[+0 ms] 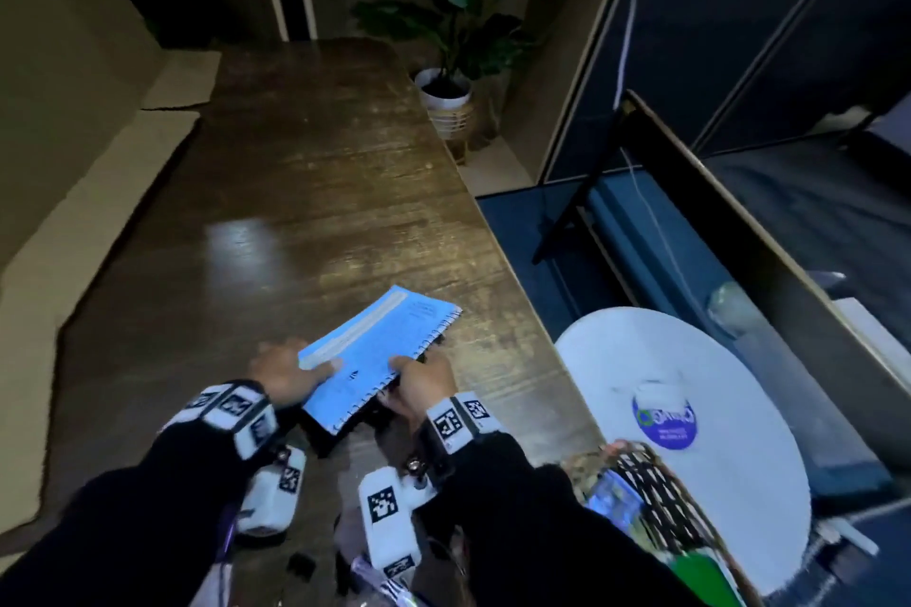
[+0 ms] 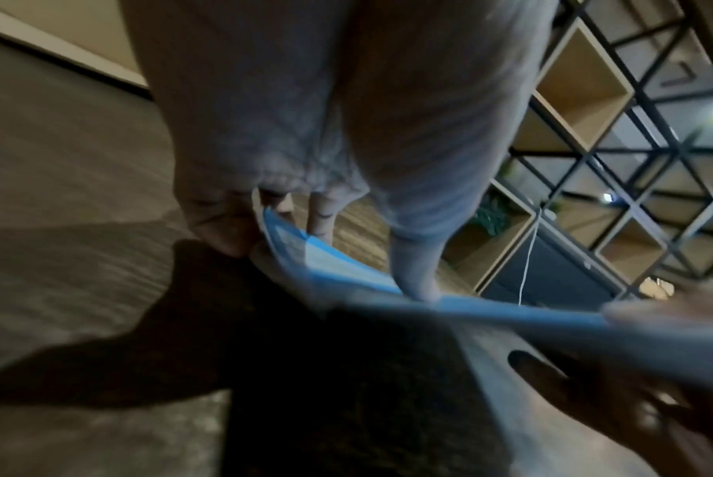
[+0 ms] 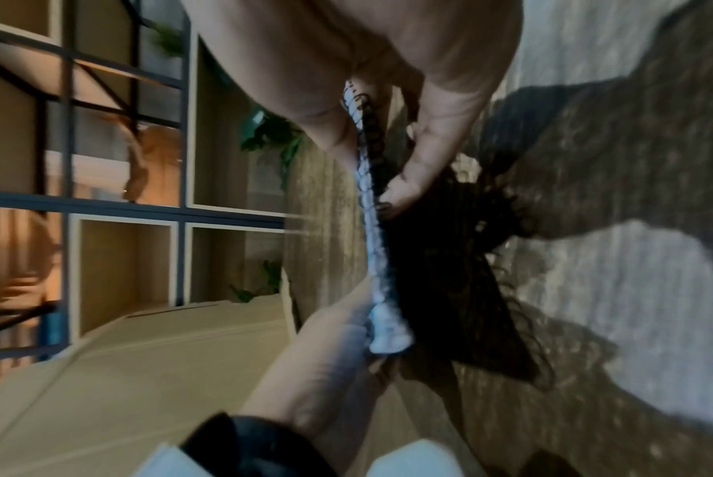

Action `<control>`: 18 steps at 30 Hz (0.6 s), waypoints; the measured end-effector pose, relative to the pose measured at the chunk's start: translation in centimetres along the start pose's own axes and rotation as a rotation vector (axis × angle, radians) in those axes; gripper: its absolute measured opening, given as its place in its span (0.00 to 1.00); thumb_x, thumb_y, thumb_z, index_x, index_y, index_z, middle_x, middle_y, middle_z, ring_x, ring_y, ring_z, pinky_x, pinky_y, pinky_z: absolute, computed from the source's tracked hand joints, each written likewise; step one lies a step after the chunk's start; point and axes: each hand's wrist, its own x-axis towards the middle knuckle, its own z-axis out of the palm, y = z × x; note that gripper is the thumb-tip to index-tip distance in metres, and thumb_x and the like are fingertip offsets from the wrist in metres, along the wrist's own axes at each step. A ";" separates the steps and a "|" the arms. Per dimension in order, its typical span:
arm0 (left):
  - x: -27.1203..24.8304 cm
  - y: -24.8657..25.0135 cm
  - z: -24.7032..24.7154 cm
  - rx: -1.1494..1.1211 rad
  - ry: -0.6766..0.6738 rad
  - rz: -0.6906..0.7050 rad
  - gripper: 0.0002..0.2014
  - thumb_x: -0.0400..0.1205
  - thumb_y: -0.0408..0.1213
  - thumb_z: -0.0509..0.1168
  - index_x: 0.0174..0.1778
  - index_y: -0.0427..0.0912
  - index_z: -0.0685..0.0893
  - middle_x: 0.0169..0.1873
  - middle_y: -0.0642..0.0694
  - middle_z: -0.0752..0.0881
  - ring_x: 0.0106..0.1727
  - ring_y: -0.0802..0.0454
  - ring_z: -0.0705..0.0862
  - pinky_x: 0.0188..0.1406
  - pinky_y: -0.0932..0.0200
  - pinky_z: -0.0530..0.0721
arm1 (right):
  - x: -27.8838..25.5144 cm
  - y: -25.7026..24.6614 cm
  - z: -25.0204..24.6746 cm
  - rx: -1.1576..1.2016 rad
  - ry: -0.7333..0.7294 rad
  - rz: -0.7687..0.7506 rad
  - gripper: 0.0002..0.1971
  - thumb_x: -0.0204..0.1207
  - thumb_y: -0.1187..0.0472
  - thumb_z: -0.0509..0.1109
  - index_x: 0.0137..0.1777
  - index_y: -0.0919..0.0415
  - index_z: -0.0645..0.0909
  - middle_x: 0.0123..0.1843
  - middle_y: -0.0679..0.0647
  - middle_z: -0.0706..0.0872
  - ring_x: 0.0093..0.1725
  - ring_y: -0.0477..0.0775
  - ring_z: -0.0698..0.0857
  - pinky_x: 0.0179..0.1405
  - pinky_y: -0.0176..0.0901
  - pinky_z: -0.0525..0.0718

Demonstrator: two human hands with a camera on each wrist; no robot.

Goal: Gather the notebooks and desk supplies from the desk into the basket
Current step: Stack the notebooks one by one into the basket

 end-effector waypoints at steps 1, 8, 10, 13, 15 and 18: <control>-0.9 -0.2 -0.4 -0.071 0.028 0.030 0.25 0.75 0.63 0.64 0.55 0.46 0.85 0.60 0.37 0.86 0.62 0.38 0.81 0.62 0.49 0.79 | -0.9 0.2 -0.4 0.005 -0.006 -0.035 0.14 0.77 0.72 0.63 0.60 0.59 0.74 0.55 0.61 0.86 0.45 0.59 0.89 0.38 0.49 0.90; -12.0 4.5 -3.7 -0.362 0.024 0.421 0.05 0.80 0.31 0.67 0.46 0.45 0.85 0.44 0.44 0.86 0.33 0.76 0.81 0.32 0.82 0.74 | -11.3 1.9 -7.2 -0.035 0.019 -0.307 0.13 0.77 0.66 0.67 0.50 0.45 0.73 0.54 0.52 0.86 0.50 0.55 0.87 0.57 0.61 0.86; -15.0 6.7 -4.0 -0.380 0.002 0.534 0.07 0.79 0.29 0.68 0.48 0.45 0.85 0.41 0.47 0.88 0.28 0.82 0.79 0.32 0.84 0.74 | -13.9 2.8 -9.5 -0.086 0.154 -0.401 0.14 0.71 0.60 0.70 0.52 0.44 0.72 0.58 0.53 0.85 0.56 0.57 0.86 0.60 0.64 0.84; -19.3 10.3 -2.6 -0.376 -0.004 0.648 0.12 0.78 0.27 0.68 0.50 0.48 0.88 0.36 0.59 0.90 0.29 0.83 0.80 0.31 0.79 0.77 | -17.3 4.8 -14.1 0.016 0.283 -0.433 0.14 0.76 0.69 0.68 0.55 0.58 0.67 0.52 0.52 0.84 0.51 0.53 0.85 0.54 0.51 0.84; -21.8 12.7 -0.5 -0.344 -0.016 0.707 0.15 0.77 0.24 0.67 0.52 0.49 0.87 0.35 0.61 0.88 0.36 0.78 0.82 0.31 0.78 0.75 | -19.6 6.8 -16.7 0.090 0.324 -0.400 0.12 0.76 0.72 0.66 0.56 0.61 0.71 0.52 0.58 0.86 0.47 0.57 0.85 0.51 0.58 0.86; -24.4 15.4 3.5 -0.205 -0.096 0.715 0.13 0.79 0.26 0.64 0.56 0.41 0.88 0.44 0.46 0.90 0.48 0.48 0.89 0.31 0.67 0.76 | -21.9 10.4 -19.9 0.160 0.406 -0.242 0.11 0.72 0.73 0.64 0.52 0.60 0.74 0.48 0.64 0.81 0.44 0.57 0.78 0.43 0.54 0.78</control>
